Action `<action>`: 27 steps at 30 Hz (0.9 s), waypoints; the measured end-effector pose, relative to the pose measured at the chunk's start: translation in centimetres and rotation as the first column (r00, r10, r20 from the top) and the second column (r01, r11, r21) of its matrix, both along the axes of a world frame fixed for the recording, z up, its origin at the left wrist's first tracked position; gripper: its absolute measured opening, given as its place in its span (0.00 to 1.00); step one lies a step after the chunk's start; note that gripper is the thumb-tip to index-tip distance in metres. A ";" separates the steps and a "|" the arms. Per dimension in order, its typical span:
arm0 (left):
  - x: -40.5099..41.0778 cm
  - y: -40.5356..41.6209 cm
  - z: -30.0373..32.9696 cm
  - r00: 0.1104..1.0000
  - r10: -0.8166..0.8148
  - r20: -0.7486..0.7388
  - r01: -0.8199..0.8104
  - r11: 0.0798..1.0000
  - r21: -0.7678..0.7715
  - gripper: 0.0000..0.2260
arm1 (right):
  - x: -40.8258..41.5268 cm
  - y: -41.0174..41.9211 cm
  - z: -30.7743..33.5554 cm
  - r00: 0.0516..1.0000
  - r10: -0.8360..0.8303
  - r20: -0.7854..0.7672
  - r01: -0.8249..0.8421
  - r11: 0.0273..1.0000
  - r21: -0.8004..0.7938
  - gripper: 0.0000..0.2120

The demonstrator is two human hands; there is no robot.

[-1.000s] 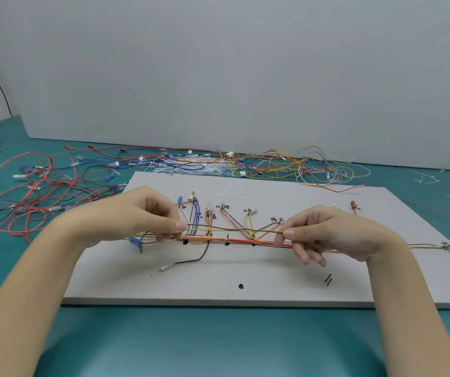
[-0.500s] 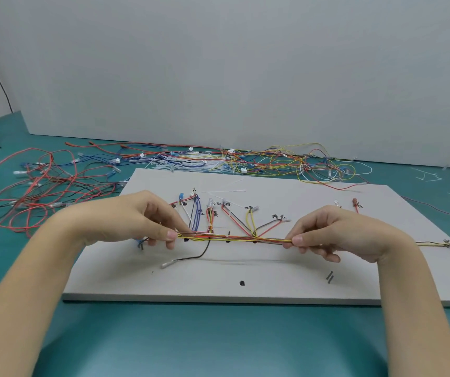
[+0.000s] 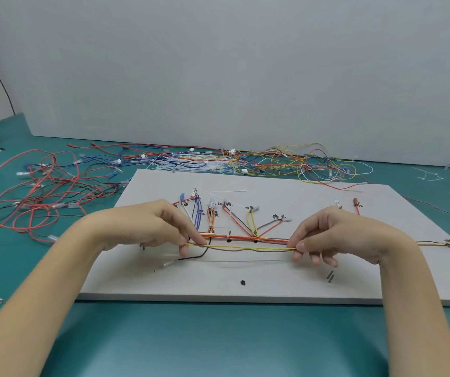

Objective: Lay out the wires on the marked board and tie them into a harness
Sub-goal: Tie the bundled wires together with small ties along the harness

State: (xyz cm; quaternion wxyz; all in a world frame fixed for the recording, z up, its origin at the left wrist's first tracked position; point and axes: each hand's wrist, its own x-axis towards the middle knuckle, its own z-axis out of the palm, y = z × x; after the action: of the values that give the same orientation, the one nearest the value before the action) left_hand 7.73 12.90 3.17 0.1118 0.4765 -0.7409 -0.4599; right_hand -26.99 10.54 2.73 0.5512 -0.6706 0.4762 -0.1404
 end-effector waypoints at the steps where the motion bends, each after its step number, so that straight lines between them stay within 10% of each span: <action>1: -0.1 0.0 -0.1 1.000 0.004 0.010 -0.003 0.999 -0.036 0.09 | 0.0 0.0 0.0 1.000 -0.002 -0.004 0.001 1.000 -0.003 0.06; 27: -1.6 0.2 -1.2 0.998 -0.042 0.045 0.047 0.993 -0.105 0.05 | -3.2 1.9 0.4 0.995 -0.087 -0.058 0.085 0.996 -0.027 0.04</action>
State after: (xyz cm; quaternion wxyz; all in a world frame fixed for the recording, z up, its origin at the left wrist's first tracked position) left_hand 6.15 13.09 1.94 0.1106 0.4629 -0.7769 -0.4121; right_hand -30.21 12.49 3.15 0.5220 -0.6601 0.5190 -0.1500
